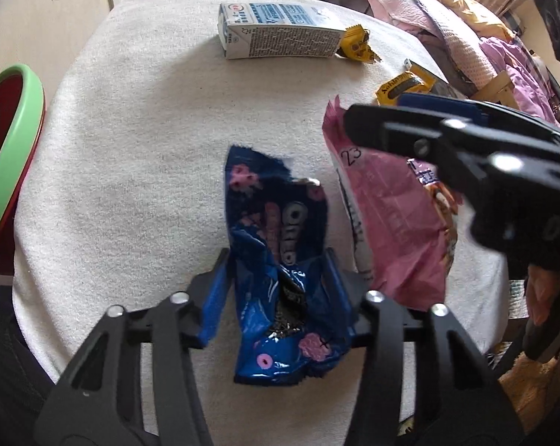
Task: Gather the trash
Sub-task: 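Grasp the blue Oreo wrapper with the left gripper while the right grasps the pink snack bag, then lift and carry the Oreo wrapper toward the bin with the left gripper while the right carries the pink bag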
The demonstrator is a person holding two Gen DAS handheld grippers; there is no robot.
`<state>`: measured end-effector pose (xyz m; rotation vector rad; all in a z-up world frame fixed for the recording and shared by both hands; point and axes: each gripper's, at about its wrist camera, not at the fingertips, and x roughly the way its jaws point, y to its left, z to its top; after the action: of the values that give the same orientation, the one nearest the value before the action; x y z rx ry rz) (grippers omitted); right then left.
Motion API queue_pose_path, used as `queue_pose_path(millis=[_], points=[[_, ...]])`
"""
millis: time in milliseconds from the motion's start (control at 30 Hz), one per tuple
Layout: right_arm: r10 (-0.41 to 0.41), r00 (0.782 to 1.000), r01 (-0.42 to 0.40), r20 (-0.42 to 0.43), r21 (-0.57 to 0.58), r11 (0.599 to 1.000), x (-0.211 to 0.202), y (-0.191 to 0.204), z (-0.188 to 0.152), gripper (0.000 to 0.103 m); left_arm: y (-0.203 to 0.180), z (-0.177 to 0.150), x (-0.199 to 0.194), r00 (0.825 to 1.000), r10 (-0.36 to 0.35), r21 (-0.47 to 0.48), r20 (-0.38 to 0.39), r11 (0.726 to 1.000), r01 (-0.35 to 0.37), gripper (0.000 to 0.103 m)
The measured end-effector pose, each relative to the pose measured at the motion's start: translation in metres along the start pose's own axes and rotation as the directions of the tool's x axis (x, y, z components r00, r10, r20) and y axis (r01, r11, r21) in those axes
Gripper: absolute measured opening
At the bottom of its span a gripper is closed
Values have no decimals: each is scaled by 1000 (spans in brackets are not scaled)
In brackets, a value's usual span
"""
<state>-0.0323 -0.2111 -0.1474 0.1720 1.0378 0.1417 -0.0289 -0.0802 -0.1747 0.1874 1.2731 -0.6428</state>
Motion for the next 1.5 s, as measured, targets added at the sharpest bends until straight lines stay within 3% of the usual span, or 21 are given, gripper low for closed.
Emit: queue_pose_path(millis=[67,200,400,467,500,633,700,733,867,900,933,967,1000,1167,1367,1500], points=[[-3,1000,3,7,16,1000,-2,-3,2,60,6,1,-1,1000,-7,-23,6,1000,7,38],[2,1000,-1,-22,39,999,1,-7,0,62,22,6,-14,998,21,-70,52,997,-18,35],[17,995,-12,-95,48,999,13,-3,-6,80,61,15,-33,988,103,-168,117,982,-82,35],[26,990,-20,-137,39,999,19,0,-9,80,73,16,-36,986,113,-201,120,976,-88,35],[32,989,-28,-146,29,999,20,2,-10,76,76,16,-37,985,119,-210,121,973,-92,35],[30,989,-35,-147,-31,999,20,12,-10,40,77,14,-36,985,123,-216,119,972,-95,36],[39,988,-45,-149,-41,998,20,13,-11,26,73,14,-34,985,123,-201,118,975,-98,36],[43,988,-49,-146,-41,998,20,13,-12,24,72,13,-34,985,124,-193,118,976,-99,36],[63,992,-67,-112,-28,997,15,12,-10,26,65,15,-30,986,119,-174,113,980,-98,38],[67,992,-70,-108,-20,997,13,10,-9,35,64,15,-29,987,119,-172,111,980,-98,38],[74,991,-76,-112,-11,997,12,8,-8,58,64,14,-29,987,119,-171,108,980,-100,38],[79,991,-80,-112,-2,997,10,7,-9,67,64,14,-28,987,121,-171,106,980,-102,38],[78,990,-78,-116,0,997,7,6,-9,68,65,14,-28,987,123,-173,104,979,-104,38],[109,979,-108,-172,16,994,-3,1,-19,68,70,13,-29,984,142,-193,106,974,-120,38],[58,956,-65,-286,-15,998,22,9,-29,67,71,12,-24,985,143,-192,93,974,-123,38],[34,956,-50,-292,-47,998,26,14,-30,48,72,12,-22,986,138,-194,90,974,-118,38]])
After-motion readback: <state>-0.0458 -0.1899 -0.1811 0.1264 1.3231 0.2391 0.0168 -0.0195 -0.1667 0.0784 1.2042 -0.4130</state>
